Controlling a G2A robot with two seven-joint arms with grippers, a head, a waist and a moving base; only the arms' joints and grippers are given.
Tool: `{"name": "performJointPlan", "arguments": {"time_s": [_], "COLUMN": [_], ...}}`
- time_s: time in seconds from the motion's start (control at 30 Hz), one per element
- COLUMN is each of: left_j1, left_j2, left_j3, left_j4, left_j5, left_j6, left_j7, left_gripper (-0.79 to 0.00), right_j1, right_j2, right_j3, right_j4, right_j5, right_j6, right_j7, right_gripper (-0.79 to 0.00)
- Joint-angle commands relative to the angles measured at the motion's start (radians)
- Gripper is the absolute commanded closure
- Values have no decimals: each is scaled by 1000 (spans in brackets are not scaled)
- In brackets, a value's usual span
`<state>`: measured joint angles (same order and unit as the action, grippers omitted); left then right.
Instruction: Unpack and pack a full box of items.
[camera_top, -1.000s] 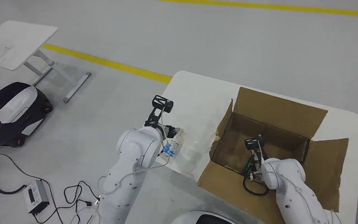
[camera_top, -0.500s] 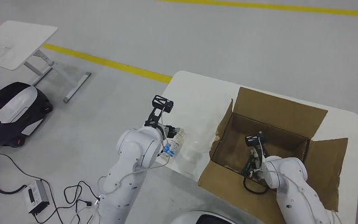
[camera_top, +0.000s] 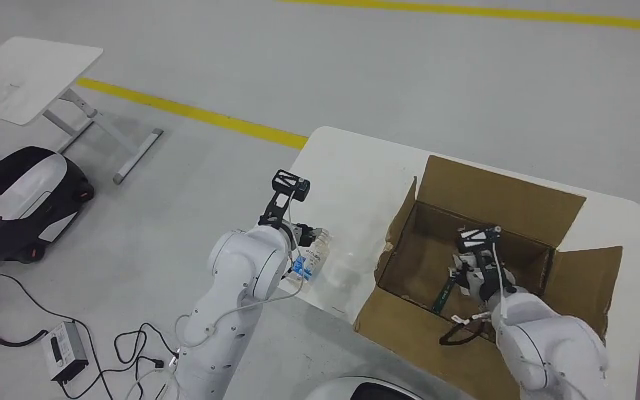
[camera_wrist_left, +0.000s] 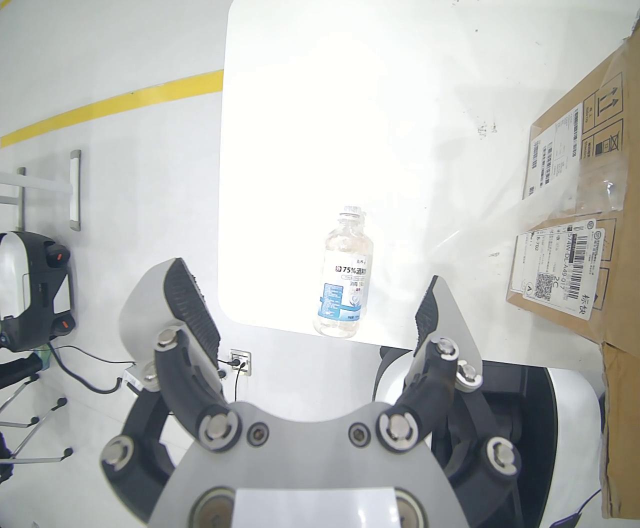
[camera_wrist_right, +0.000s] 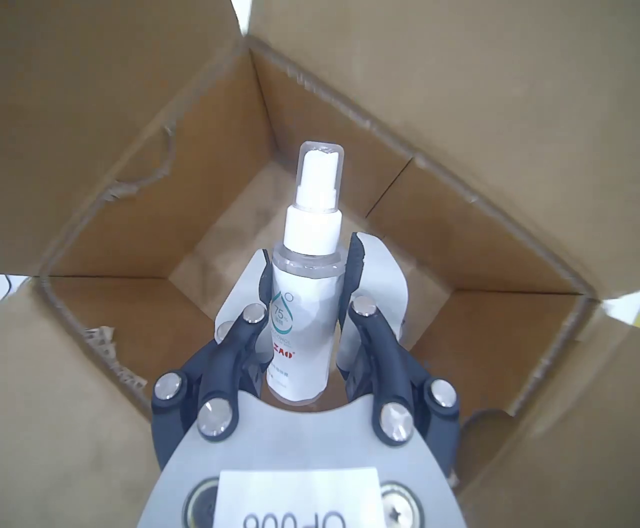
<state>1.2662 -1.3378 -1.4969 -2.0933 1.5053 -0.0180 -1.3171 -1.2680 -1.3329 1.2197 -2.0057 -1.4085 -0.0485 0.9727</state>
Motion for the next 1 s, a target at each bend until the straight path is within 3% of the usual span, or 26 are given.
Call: {"name": "performJointPlan", "arguments": {"time_s": [0.0, 0.07, 0.57, 0.8, 0.97], "left_j1": [0, 0, 0, 0, 0], "left_j2": [0, 0, 0, 0, 0], "left_j3": [0, 0, 0, 0, 0], "left_j4": [0, 0, 0, 0, 0], "left_j5": [0, 0, 0, 0, 0], "left_j6": [0, 0, 0, 0, 0], "left_j7": [0, 0, 0, 0, 0], "left_gripper": [-785, -785, -785, -785, -785], "right_j1": [-52, -90, -96, -131, -148], "right_j2": [5, 8, 10, 19, 27], "right_j3": [18, 30, 51, 229, 394], "right_j4": [-67, -98, -125, -326, -344], "right_j5": [-20, -32, -26, 97, 187], "right_j6": [-12, -9, -13, -12, -39], "right_j7": [-43, -81, -123, -161, -229], "right_gripper": [0, 0, 0, 0, 0]}}
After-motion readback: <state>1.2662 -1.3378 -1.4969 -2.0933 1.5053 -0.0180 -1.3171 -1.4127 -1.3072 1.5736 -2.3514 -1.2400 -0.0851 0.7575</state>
